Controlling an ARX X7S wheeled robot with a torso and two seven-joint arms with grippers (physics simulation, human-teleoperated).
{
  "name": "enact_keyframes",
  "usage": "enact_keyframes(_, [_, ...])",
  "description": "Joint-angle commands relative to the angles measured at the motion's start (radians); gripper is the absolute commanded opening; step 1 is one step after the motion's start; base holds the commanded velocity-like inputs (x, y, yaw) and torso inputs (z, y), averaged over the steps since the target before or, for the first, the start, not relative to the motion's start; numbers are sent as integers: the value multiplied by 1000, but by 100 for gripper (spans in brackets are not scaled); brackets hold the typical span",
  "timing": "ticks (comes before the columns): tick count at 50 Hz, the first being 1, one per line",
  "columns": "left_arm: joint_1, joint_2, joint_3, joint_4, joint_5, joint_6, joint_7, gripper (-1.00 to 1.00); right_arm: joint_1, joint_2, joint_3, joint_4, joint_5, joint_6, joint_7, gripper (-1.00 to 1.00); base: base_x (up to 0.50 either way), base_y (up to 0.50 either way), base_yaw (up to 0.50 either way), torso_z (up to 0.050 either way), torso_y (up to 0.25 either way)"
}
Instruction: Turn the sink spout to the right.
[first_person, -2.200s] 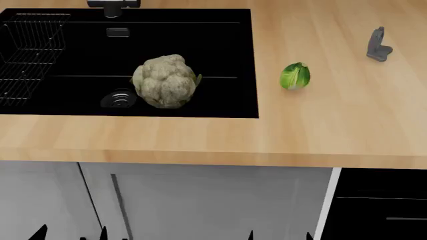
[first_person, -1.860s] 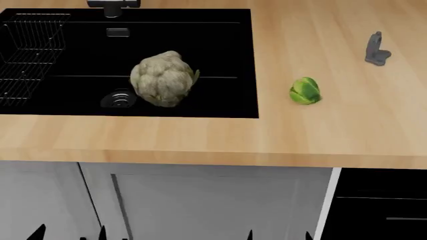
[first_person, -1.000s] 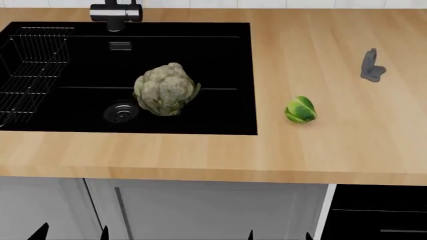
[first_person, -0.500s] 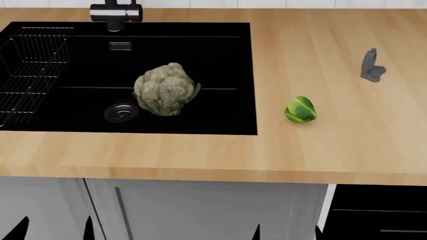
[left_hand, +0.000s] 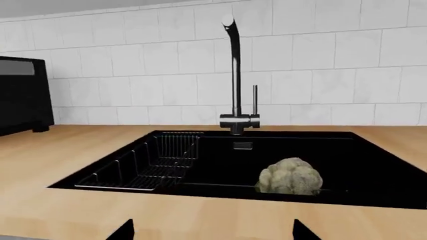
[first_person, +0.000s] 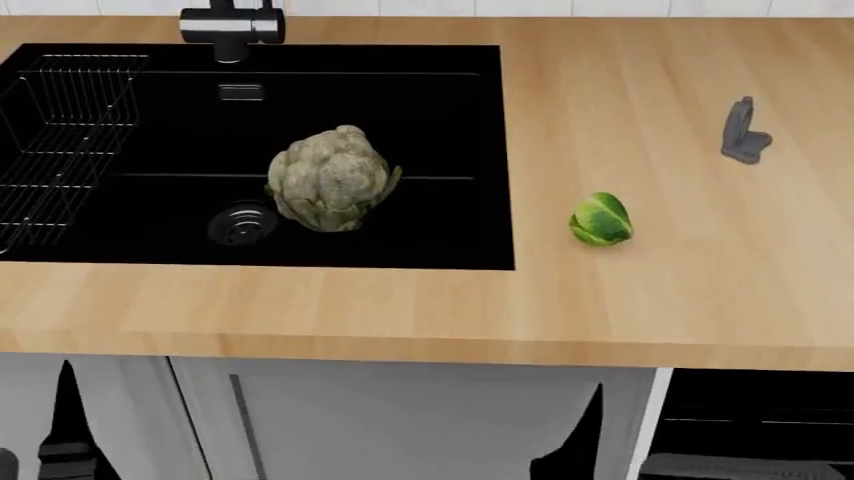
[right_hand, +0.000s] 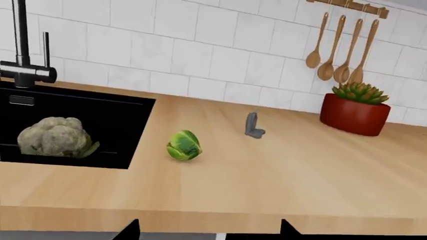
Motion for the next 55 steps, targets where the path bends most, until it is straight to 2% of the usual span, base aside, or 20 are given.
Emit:
enact_keyframes(1, [-26,-45,-56,156,-26,-147,-45,100,43,18,81,-123,47,131,13,100,0,0,0,0,0])
enact_keyframes(3, [-43,-57,-64,194,-27,-185,-54,100,54,60,32,-121,-25,141,36,100,0,0,0,0,0])
enact_keyframes(11, [-93,-82,-107,258,-59,-268,-65,100,65,68,87,-168,14,179,28,100,0,0,0,0,0])
enact_keyframes(30, [-202,-125,-166,447,-152,-490,-98,100,211,132,129,-305,43,400,18,100,0,0,0,0,0])
enact_keyframes(38, [-317,-147,-179,522,-233,-633,-117,100,205,143,154,-335,50,419,16,100,0,0,0,0,0])
enact_keyframes(45, [-379,-159,-165,483,-257,-658,-125,100,228,144,155,-336,57,435,16,100,0,0,0,0,0])
enact_keyframes(55, [-533,-173,-124,359,-244,-681,-130,100,351,159,113,-295,61,481,11,100,0,0,0,0,0])
